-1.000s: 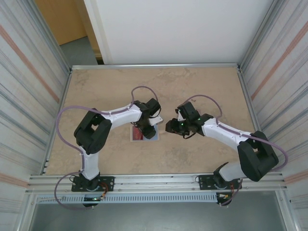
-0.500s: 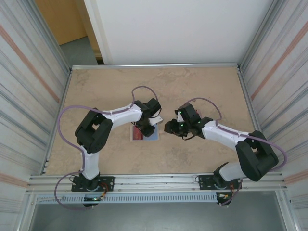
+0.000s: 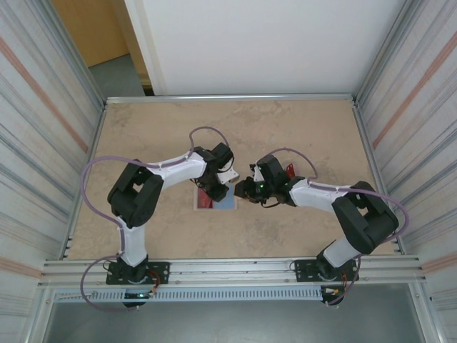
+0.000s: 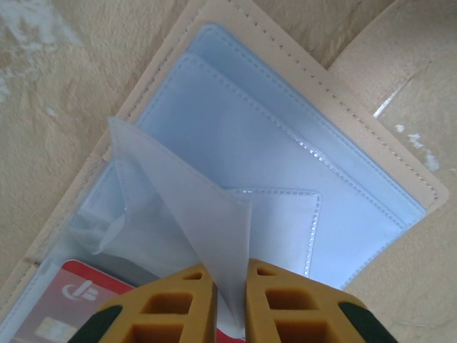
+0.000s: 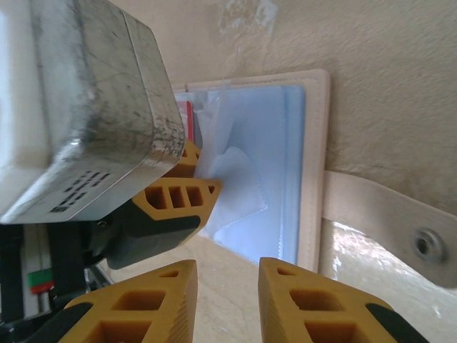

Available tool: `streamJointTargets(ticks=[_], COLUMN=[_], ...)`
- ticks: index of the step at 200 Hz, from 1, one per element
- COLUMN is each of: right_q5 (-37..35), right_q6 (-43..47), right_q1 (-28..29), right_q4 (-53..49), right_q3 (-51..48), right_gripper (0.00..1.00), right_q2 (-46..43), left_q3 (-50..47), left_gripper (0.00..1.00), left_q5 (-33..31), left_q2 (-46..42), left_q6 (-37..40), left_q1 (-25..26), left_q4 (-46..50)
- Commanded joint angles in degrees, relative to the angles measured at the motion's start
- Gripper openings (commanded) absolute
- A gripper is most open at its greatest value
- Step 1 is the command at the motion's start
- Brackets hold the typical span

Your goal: Put the credit cards into the card holder

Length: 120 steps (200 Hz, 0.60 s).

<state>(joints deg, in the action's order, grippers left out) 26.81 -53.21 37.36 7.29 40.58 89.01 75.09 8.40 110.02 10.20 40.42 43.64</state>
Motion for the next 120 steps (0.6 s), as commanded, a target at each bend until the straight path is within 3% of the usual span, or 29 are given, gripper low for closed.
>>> streamJointTargets(ticks=[1, 120], right_q5=[1.5, 3.6], right_q6=[-2.5, -8.0], right_q1=[0.8, 2.8], right_q4=[5.0, 16.7], right_q3=[-1.0, -0.6], right_gripper=[0.28, 0.27], right_q2=[2.3, 13.1], left_q3=[-1.3, -2.7], left_gripper=[0.16, 0.15], left_q5=[3.5, 8.3], left_q2=[-2.8, -3.6], left_q6=[-0.6, -2.1], left_q1=[-1.0, -4.5], left_q4=[1.0, 0.1])
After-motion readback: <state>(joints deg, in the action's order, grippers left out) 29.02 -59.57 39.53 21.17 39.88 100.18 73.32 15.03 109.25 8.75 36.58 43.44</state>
